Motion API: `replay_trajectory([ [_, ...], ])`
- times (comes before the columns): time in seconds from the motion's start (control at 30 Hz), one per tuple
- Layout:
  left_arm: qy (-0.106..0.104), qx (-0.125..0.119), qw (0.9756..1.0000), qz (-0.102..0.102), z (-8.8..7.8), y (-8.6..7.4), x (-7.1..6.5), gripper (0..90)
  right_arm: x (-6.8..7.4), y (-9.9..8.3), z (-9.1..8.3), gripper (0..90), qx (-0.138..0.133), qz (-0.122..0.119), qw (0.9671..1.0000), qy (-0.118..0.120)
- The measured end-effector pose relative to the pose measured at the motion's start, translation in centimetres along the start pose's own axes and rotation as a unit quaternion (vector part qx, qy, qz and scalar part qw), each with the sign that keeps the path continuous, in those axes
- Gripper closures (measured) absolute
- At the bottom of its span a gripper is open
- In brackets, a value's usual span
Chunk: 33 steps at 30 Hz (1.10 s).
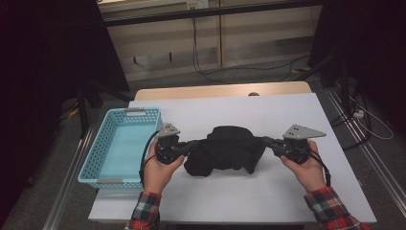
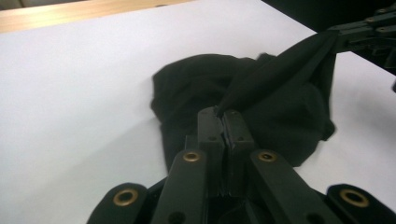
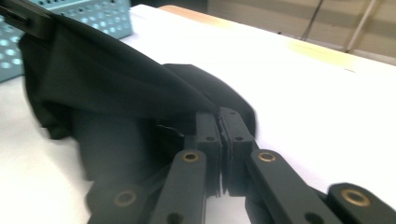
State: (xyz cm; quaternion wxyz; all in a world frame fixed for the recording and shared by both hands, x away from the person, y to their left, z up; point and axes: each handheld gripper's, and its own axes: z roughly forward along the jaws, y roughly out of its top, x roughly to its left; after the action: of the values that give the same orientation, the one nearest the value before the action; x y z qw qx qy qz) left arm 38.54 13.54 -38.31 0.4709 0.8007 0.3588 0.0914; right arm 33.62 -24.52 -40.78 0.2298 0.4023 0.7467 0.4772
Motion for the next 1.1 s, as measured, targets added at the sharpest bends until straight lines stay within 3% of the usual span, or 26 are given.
replay_trajectory([
  [0.03, 0.006, -0.009, 0.9997, -0.022, -0.3, -0.3, 0.9, 88.0, -0.5, -0.4, 0.1, 84.4, 0.003, 0.0, 0.9991, -0.041],
  [0.07, 0.006, -0.009, 0.9997, -0.022, -0.3, -0.3, 0.9, 88.0, -0.5, -0.4, 0.1, 84.4, 0.003, 0.0, 0.9991, -0.041],
  [0.1, 0.001, 0.001, 0.9997, -0.025, -0.2, -0.6, 1.2, 88.0, -0.9, -1.0, 0.4, 83.4, 0.005, 0.025, 0.9994, -0.024],
  [0.23, -0.008, 0.01, 0.9997, -0.021, 0.4, -0.8, 0.9, 87.9, -0.5, -1.3, 0.6, 80.6, 0.01, 0.024, 0.9997, -0.003],
  [0.33, -0.015, 0.016, 0.9997, -0.015, 0.7, -0.7, 0.4, 87.9, 0.9, -1.3, 0.6, 74.0, 0.017, 0.007, 0.9993, 0.031],
  [0.43, -0.015, 0.016, 0.9997, -0.014, 0.6, -0.8, 0.2, 87.9, 1.3, -1.5, 0.5, 69.5, 0.023, 0.006, 0.9989, 0.041],
  [0.47, -0.013, 0.015, 0.9997, -0.012, 0.5, -0.8, 0.3, 87.9, 1.5, -1.8, 0.4, 63.0, 0.028, 0.006, 0.9983, 0.051],
  [0.7, -0.014, 0.007, 0.9997, -0.017, 0.1, -0.7, 0.6, 87.9, 1.9, -3.2, 0.8, 49.5, 0.074, -0.006, 0.9967, 0.034],
  [0.93, -0.018, 0.0, 0.9996, -0.024, -0.2, -0.4, 0.9, 87.9, 2.1, -3.7, 1.7, 48.1, 0.096, -0.014, 0.995, 0.024],
  [1.1, -0.016, -0.001, 0.9997, -0.02, -0.3, -0.1, 0.8, 87.9, 2.2, -3.7, 1.9, 48.2, 0.096, -0.017, 0.9951, 0.02],
])
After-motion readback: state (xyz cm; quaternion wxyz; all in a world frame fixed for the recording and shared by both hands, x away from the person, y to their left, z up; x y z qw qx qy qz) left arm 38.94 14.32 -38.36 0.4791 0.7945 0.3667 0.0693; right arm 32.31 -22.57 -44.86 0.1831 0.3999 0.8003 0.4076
